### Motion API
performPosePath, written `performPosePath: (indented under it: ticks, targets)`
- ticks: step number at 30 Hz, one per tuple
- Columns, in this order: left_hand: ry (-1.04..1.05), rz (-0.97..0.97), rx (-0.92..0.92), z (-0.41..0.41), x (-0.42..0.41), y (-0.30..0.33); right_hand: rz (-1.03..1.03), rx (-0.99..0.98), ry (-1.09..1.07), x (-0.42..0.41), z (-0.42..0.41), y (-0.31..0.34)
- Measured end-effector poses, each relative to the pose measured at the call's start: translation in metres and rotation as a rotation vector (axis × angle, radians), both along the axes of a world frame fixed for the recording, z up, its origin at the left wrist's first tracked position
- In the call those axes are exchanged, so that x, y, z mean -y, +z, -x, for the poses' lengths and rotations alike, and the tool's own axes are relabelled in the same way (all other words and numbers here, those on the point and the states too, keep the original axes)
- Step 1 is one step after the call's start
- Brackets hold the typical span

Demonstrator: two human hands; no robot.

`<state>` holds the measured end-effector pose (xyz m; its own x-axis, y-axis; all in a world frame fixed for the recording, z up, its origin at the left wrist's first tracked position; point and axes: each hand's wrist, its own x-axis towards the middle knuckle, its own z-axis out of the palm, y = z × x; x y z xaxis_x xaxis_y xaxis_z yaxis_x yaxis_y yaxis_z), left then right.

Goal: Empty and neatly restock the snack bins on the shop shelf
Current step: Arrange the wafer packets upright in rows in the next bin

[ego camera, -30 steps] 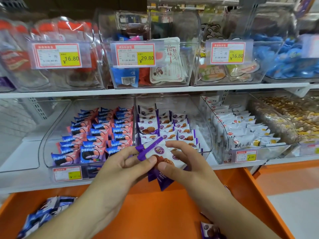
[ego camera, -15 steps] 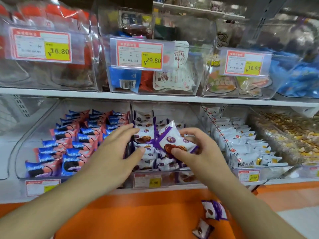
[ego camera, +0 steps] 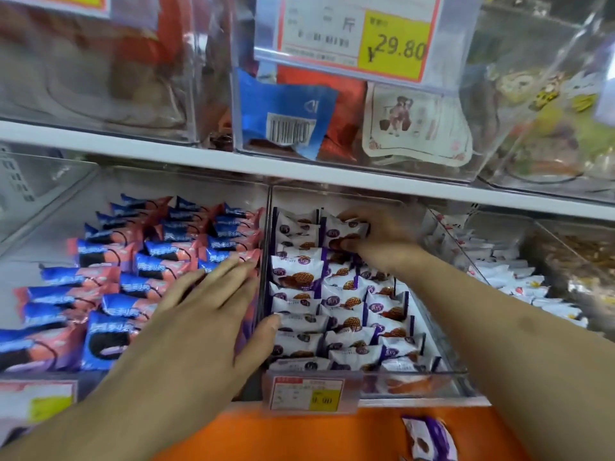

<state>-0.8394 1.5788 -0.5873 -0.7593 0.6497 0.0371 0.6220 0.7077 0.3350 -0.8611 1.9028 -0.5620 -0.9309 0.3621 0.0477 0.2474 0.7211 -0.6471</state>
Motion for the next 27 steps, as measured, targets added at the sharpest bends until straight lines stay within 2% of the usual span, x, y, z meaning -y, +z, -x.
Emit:
performPosePath:
  ticks: [1, 2, 4, 11, 13, 16, 19, 27]
  targets:
    - [-0.031, 0.041, 0.003, -0.007, 0.005, 0.016, -0.003, -0.008, -0.017, -0.001, 0.000, -0.002]
    - [-0.025, -0.042, -0.082, -0.008, 0.005, 0.020, -0.011, -0.020, -0.029, -0.001, -0.001, -0.004]
    - [-0.013, -0.070, -0.175, -0.005, -0.003, 0.013, 0.003, -0.057, -0.046, 0.002, -0.003, -0.005]
    - [-0.060, -0.105, -0.082, -0.003, -0.008, 0.021, 0.001, -0.142, -0.071, 0.002, -0.004, -0.010]
    - [-0.046, -0.154, -0.176, 0.000, -0.008, 0.012, -0.005, -0.176, -0.074, 0.006, -0.003, -0.011]
    - [-0.089, -0.154, -0.180, 0.002, -0.006, 0.013, -0.153, -0.190, -0.067, 0.007, -0.001, -0.016]
    - [-0.046, -0.158, -0.209, 0.003, -0.007, 0.012, -0.306, -0.150, -0.106, 0.000, 0.003, -0.028]
    - [-0.044, -0.181, -0.258, 0.003, -0.009, 0.009, -0.089, -0.143, -0.131, 0.000, -0.004, -0.020]
